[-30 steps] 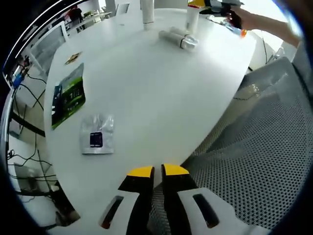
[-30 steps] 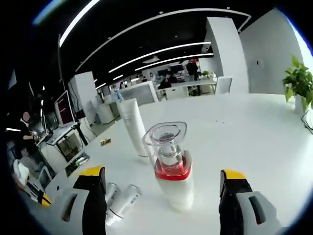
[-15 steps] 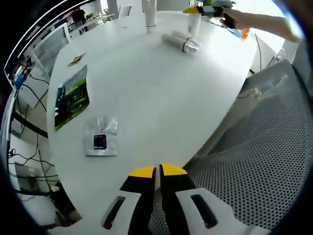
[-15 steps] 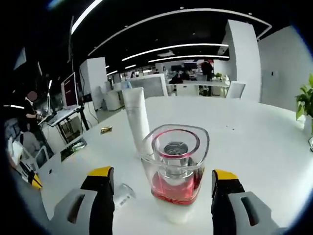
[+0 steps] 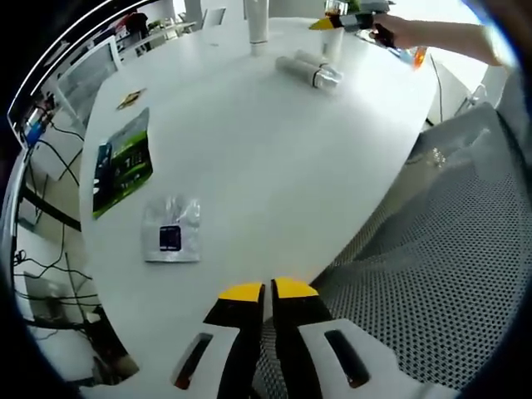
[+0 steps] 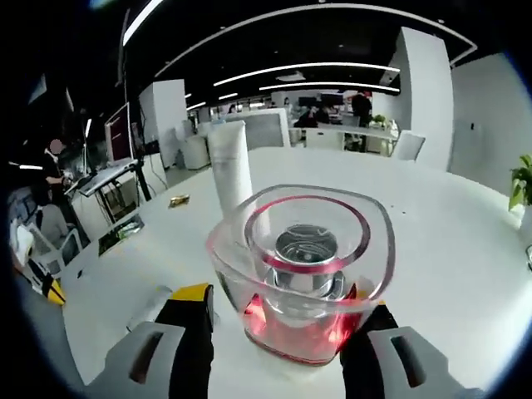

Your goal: Arrange the skincare products in the storage area until every visible bottle or jar stands upright without overlapping.

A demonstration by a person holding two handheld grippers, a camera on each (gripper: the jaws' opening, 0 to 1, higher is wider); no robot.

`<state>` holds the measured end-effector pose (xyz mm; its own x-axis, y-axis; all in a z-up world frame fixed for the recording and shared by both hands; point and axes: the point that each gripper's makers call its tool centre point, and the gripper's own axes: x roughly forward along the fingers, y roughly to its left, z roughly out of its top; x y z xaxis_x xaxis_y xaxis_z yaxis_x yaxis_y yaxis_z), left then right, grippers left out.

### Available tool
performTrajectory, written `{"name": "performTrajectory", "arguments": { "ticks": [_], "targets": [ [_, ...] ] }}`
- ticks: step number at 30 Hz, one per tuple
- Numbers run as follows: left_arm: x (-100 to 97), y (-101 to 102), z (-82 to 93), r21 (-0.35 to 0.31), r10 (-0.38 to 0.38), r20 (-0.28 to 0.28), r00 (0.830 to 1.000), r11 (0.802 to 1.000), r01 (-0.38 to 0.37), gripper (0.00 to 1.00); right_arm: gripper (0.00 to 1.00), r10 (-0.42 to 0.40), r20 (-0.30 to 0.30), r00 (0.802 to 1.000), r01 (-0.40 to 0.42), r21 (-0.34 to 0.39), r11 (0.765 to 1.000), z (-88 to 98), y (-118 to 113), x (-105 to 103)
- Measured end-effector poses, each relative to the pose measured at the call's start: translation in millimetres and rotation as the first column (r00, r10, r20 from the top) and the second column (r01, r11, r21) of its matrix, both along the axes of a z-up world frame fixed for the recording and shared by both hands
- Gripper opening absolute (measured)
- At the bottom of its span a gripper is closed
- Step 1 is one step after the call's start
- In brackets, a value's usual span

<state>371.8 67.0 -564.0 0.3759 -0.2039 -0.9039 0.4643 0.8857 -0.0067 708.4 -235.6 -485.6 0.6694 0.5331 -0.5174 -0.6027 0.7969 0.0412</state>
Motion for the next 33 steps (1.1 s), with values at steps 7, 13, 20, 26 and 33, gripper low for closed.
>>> {"name": "performTrajectory", "arguments": {
  "ticks": [7,13,20,26,33],
  "targets": [
    [-0.6,0.7,-0.7,0.005,-0.005,-0.004,1.000,1.000,0.005,0.00,0.43,-0.020,-0.019,1.000,0.020,-0.003,1.000,-6.3,-4.4,4.8],
    [-0.8,0.5,-0.7,0.004,-0.005,-0.006,1.000,1.000,0.005,0.00,0.37,-0.047,-0.028,0.999,0.047,0.008,0.999,-10.6,-5.8,7.0],
    [-1.8,0.5,-2.1,0.006,-0.010,-0.013,1.000,1.000,0.010,0.00,0.34,-0.052,-0.046,0.998,0.052,0.008,0.999,-12.7,-5.4,5.8],
    [-2.1,0.4,-2.2,0.006,-0.012,-0.016,1.000,1.000,0.012,0.00,0.33,-0.050,-0.022,0.999,0.049,-0.035,0.998,-11.8,-8.0,5.9],
    [-2.2,0.5,-2.0,0.006,-0.012,-0.014,1.000,1.000,0.012,0.00,0.33,-0.041,-0.014,0.999,0.041,-0.028,0.999,-11.4,-4.5,3.6]
  ]
}}
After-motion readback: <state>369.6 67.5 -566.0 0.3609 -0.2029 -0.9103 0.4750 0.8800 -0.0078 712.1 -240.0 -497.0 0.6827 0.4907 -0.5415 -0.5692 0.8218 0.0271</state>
